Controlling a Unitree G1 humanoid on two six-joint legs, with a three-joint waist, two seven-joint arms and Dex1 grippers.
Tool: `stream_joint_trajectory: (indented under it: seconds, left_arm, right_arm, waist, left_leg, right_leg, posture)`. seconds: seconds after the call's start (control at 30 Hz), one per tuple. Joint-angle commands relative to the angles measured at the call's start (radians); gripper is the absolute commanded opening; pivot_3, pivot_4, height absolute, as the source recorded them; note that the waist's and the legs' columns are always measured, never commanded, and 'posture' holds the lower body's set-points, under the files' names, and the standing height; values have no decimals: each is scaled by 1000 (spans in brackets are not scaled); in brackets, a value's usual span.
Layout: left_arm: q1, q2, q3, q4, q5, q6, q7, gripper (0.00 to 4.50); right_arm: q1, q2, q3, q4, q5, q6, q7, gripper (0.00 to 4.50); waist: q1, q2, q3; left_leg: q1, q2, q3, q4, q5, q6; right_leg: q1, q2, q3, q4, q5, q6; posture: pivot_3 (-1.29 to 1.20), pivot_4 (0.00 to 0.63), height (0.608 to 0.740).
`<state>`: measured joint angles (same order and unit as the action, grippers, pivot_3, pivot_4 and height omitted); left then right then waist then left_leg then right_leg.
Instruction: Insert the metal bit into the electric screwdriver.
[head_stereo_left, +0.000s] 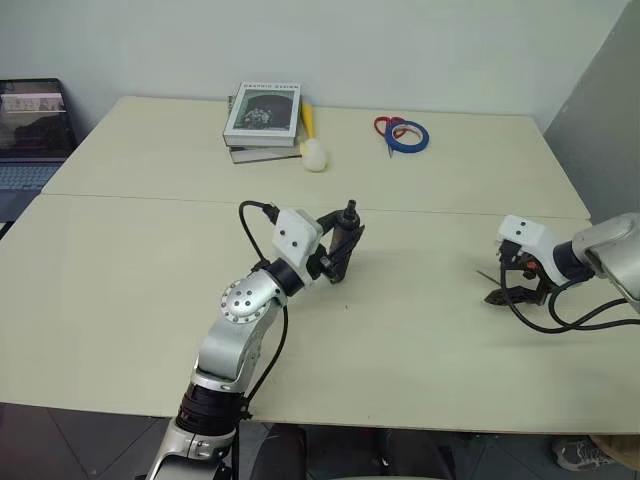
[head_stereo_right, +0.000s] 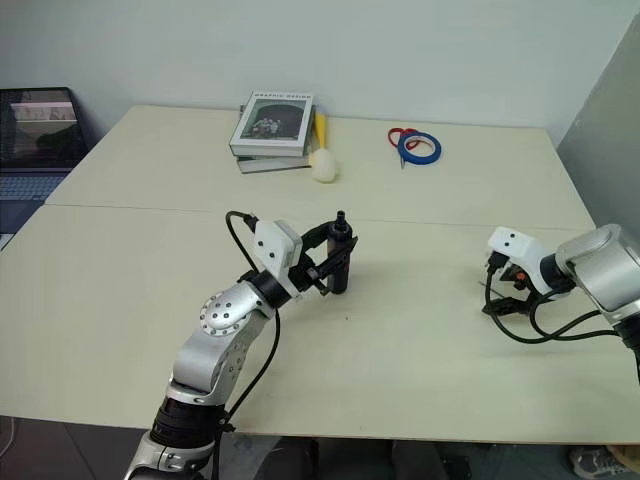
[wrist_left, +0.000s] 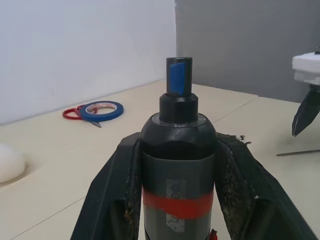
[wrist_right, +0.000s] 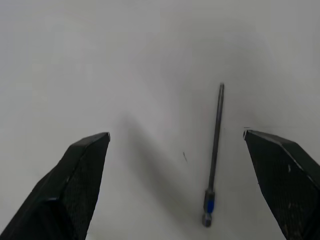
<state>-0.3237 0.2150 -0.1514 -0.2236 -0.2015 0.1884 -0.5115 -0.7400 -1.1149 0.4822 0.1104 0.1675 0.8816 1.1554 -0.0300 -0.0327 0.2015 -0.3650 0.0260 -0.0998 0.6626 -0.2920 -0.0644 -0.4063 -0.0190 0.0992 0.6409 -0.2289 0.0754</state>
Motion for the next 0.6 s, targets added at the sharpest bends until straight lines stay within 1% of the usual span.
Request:
stream_joint_trajectory:
  seconds: [0.03,0.2,0.47,0.6]
  left_arm:
    - [2,-14,-19,3,13,-22,4,1644]
    - [6,-28,-22,16,24,-42,4,1643]
    - [12,-41,-27,22,31,-56,9,1643]
    - [12,-41,-28,24,33,-60,8,1643]
  right_arm:
    - [-54,10,26,75,-82,-26,46,4500]
    - [-90,43,67,175,-157,-43,107,4500]
    - [-142,109,75,343,-244,-101,152,4500]
    - [-159,126,80,413,-282,-132,174,4500]
  waist:
    - [0,0,0]
    - [-1,0,0]
    - [-1,0,0]
    - [-1,0,0]
  left_leg:
    - [0,0,0,0,0,0]
    - [0,0,0,0,0,0]
    - [0,0,0,0,0,0]
    - [0,-1,0,0,0,0]
  right_leg:
    - [0,0,0,0,0,0]
    - [0,0,0,0,0,0]
    - [0,0,0,0,0,0]
    - [0,-1,0,0,0,0]
  posture:
    - [0,150,740]
    - [0,150,740]
    - [0,150,740]
    - [0,150,740]
